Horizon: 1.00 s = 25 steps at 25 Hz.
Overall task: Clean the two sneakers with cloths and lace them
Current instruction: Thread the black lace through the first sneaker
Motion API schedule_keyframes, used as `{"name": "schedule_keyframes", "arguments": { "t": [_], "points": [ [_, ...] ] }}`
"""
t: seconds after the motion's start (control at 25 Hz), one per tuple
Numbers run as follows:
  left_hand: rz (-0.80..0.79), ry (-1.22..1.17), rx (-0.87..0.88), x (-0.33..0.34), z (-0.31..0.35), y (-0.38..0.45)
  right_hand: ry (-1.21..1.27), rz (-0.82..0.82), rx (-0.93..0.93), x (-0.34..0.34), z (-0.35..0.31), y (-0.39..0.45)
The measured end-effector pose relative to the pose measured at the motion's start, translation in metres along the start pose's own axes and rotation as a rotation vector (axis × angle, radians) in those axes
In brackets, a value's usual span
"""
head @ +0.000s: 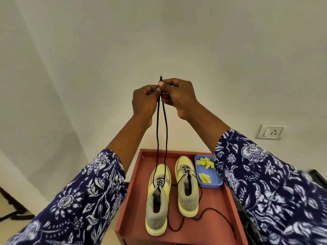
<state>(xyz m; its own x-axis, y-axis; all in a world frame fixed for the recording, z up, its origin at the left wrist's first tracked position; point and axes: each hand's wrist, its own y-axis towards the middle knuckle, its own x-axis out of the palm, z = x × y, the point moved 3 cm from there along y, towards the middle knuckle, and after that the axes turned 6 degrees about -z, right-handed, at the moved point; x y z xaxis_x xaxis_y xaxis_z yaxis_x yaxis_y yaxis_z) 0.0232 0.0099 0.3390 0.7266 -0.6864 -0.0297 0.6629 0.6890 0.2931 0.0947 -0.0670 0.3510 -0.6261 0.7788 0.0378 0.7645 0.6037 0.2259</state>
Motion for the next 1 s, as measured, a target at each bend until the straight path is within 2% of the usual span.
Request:
{"name": "schedule_keyframes", "arguments": {
  "t": [0.6,0.76,1.0],
  "points": [
    [-0.056,0.044,-0.103,-0.001,-0.063,0.001,0.004,-0.017,0.1,-0.009,0.062,0.005],
    [-0.035,0.063,-0.195,-0.009,-0.104,-0.006,-0.059,0.028,0.17,-0.021,0.104,0.003],
    [0.041,0.104,-0.363,-0.035,-0.202,-0.032,-0.308,0.089,0.274,-0.044,0.201,-0.016]
  ]
}}
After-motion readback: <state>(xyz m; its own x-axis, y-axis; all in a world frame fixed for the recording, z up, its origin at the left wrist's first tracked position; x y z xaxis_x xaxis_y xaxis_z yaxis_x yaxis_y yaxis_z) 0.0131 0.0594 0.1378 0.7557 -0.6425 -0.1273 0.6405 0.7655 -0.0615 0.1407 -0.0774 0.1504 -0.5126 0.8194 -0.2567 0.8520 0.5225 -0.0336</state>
